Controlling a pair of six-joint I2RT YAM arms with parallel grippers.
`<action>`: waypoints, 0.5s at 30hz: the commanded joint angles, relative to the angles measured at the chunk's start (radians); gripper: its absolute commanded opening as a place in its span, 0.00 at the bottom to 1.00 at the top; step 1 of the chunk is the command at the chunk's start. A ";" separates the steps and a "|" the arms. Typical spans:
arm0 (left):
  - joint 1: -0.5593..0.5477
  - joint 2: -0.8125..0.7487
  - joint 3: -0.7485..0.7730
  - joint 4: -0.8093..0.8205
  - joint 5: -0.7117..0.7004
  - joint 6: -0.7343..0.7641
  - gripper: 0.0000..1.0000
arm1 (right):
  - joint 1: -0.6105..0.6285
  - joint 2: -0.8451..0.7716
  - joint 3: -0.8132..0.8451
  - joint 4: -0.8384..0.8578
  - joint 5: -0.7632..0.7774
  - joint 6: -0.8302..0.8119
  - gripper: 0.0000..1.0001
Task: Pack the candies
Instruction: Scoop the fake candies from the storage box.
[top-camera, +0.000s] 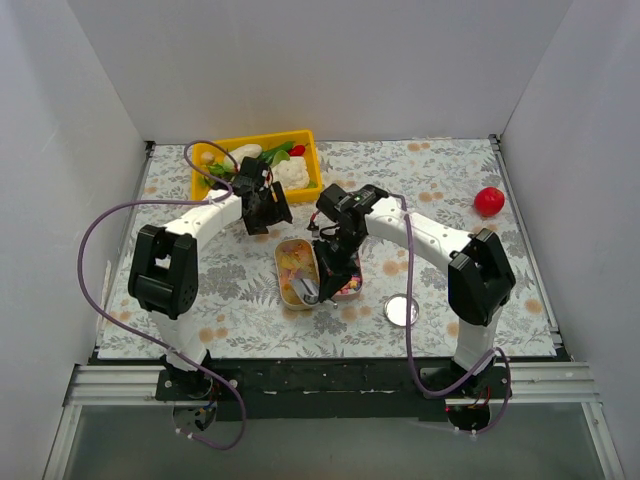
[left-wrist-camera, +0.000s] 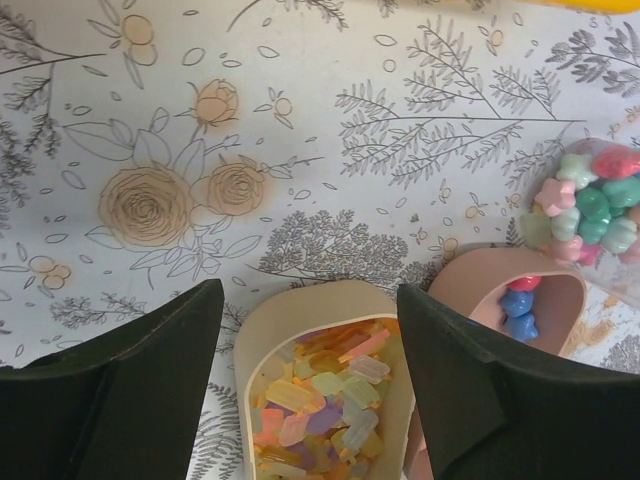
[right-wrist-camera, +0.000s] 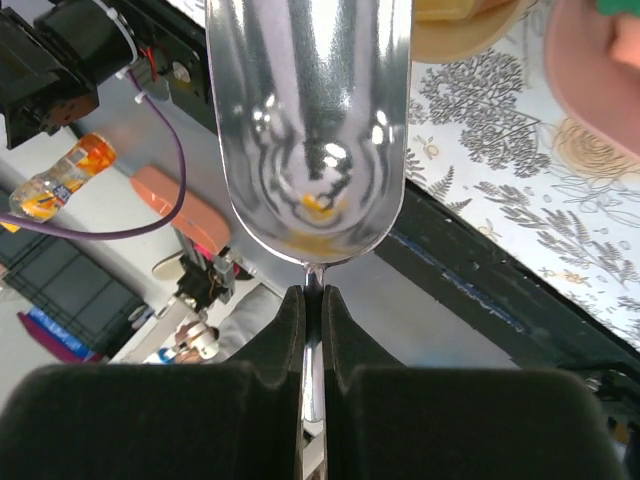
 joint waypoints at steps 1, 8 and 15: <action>-0.002 -0.018 -0.014 0.085 0.084 0.039 0.68 | 0.006 0.020 0.026 -0.071 -0.090 0.013 0.01; -0.030 -0.012 -0.066 0.132 0.078 0.082 0.60 | 0.003 0.121 0.116 -0.181 -0.162 0.002 0.01; -0.053 -0.016 -0.121 0.138 0.034 0.075 0.48 | -0.031 0.182 0.178 -0.211 -0.138 0.024 0.01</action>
